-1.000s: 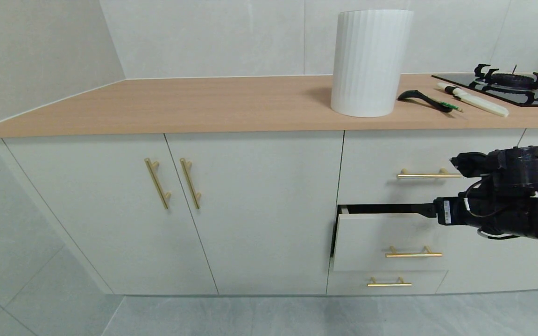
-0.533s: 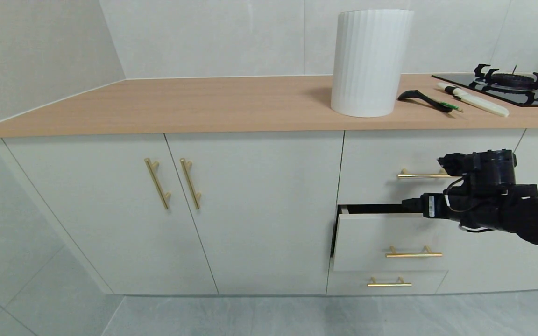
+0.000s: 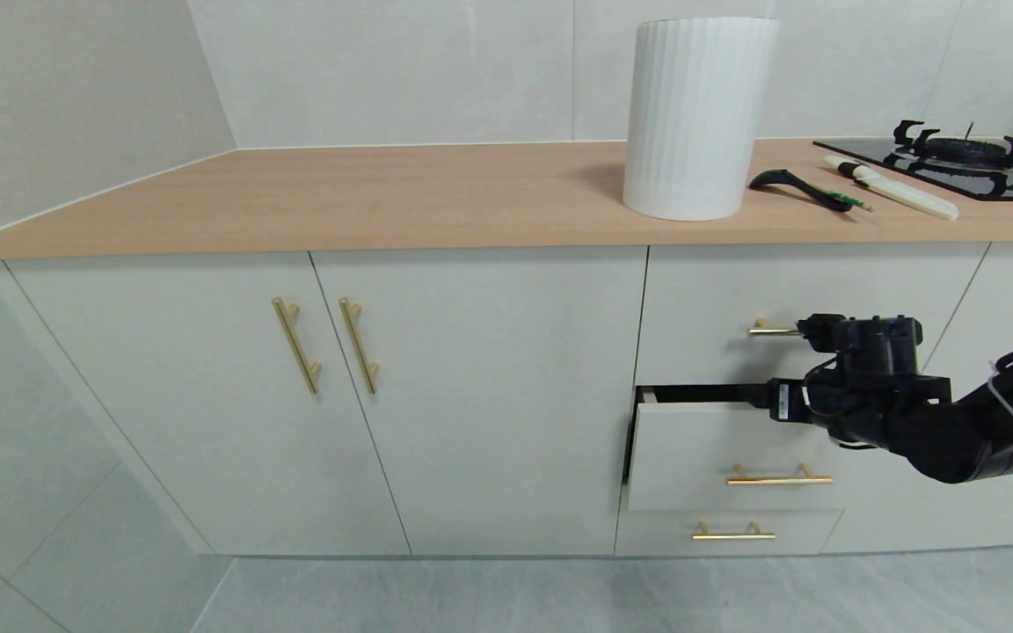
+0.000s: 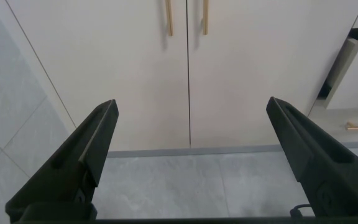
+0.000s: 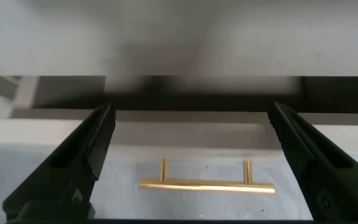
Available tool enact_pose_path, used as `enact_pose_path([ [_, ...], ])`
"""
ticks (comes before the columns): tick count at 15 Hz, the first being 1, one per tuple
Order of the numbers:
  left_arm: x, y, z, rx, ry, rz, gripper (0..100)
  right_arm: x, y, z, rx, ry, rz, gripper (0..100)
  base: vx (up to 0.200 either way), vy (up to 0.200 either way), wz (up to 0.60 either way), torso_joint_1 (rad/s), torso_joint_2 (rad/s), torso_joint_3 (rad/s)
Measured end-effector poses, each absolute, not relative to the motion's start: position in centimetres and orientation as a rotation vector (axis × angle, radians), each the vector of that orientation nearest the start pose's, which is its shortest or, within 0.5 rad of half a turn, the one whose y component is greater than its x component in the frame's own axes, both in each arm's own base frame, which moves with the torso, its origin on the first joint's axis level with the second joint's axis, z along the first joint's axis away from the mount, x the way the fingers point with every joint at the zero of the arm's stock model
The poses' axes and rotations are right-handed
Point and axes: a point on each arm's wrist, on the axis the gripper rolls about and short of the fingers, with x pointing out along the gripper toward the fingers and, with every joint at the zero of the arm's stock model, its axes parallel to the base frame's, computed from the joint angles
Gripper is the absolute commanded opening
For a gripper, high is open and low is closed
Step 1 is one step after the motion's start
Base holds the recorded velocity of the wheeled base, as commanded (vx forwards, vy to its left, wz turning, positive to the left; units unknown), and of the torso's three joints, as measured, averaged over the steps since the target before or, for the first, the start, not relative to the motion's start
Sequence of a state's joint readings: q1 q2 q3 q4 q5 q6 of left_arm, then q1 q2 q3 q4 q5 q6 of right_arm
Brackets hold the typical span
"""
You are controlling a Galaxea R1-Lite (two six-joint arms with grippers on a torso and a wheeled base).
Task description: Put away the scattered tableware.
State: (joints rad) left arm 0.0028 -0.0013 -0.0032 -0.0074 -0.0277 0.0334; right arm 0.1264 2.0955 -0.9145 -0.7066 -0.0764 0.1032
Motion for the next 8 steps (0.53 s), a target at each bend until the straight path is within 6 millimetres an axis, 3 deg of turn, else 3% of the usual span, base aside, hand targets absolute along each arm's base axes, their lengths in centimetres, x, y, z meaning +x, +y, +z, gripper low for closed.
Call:
enact_pose_path([
  [8,-2.3,-0.1,7.7,0.034,-0.012,-0.024,100,38.0,4.7,6.5,0.054,0.488,-0.01,100,0.0,0.0,0.0,0.0,0.0,0.0],
])
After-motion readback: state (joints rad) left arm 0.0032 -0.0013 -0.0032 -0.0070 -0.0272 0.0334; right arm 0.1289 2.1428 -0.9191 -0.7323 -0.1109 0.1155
